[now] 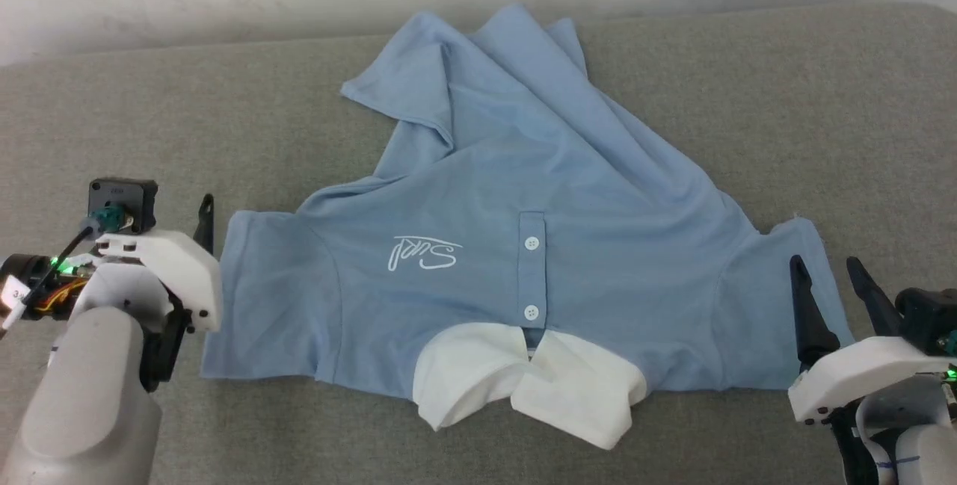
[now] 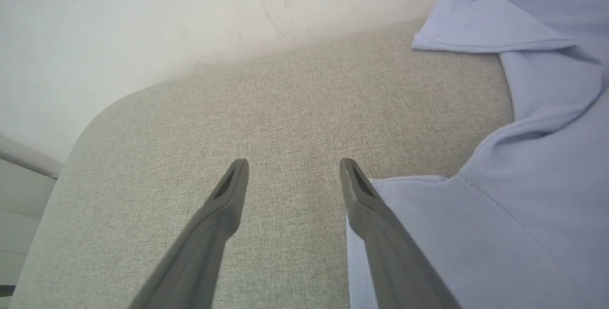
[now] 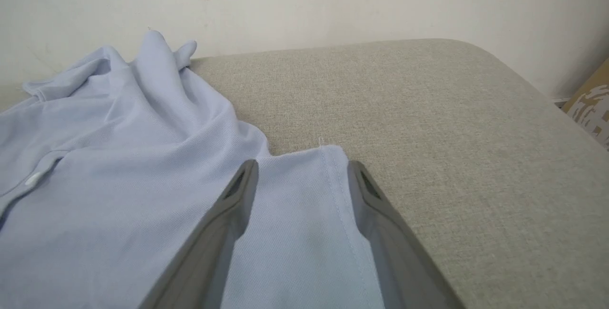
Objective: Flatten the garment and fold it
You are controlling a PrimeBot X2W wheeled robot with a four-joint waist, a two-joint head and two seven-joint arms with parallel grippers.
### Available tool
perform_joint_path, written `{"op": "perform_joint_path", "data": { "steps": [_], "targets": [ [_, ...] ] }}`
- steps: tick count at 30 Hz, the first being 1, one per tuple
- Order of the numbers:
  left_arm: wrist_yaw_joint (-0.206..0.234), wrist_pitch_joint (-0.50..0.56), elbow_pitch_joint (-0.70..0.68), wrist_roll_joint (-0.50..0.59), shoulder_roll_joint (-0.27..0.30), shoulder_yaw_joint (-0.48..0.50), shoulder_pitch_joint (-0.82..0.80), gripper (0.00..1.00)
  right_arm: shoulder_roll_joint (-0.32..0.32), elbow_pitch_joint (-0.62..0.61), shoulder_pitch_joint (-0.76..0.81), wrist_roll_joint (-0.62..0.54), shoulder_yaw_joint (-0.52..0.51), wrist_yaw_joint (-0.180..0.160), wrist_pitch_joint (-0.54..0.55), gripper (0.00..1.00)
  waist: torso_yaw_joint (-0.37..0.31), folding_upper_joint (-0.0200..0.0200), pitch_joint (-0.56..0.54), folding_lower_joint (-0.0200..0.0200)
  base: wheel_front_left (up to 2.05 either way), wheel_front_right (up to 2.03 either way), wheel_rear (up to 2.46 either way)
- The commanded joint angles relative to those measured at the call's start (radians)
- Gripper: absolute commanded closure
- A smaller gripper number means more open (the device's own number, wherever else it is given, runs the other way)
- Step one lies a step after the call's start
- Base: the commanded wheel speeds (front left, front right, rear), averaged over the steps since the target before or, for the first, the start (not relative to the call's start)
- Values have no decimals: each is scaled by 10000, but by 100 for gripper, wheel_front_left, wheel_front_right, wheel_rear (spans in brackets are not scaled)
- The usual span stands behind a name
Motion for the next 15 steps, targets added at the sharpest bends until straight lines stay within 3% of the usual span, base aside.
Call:
{"op": "perform_joint_path", "data": {
  "steps": [1,5,8,15],
  "targets": [
    [81,-279,-101,-111,-129,87,76,0,1,0,-3,-13,-66,-11,-31,0,189,0,-320,-1,0,0,0],
    [151,-927,-725,-596,-480,357,671,0,-19,-83,151,-52,-171,-11,62,0,374,0,-642,-1,0,0,0],
    [204,-767,-1343,-929,-700,421,1399,0,-14,-235,282,-84,-220,-11,188,0,484,0,-785,-1,0,0,0],
    [133,2189,-2639,-1444,-455,6,2867,0,1,-668,483,-96,-235,-11,454,0,596,0,-737,-1,0,0,0]
  ]
}}
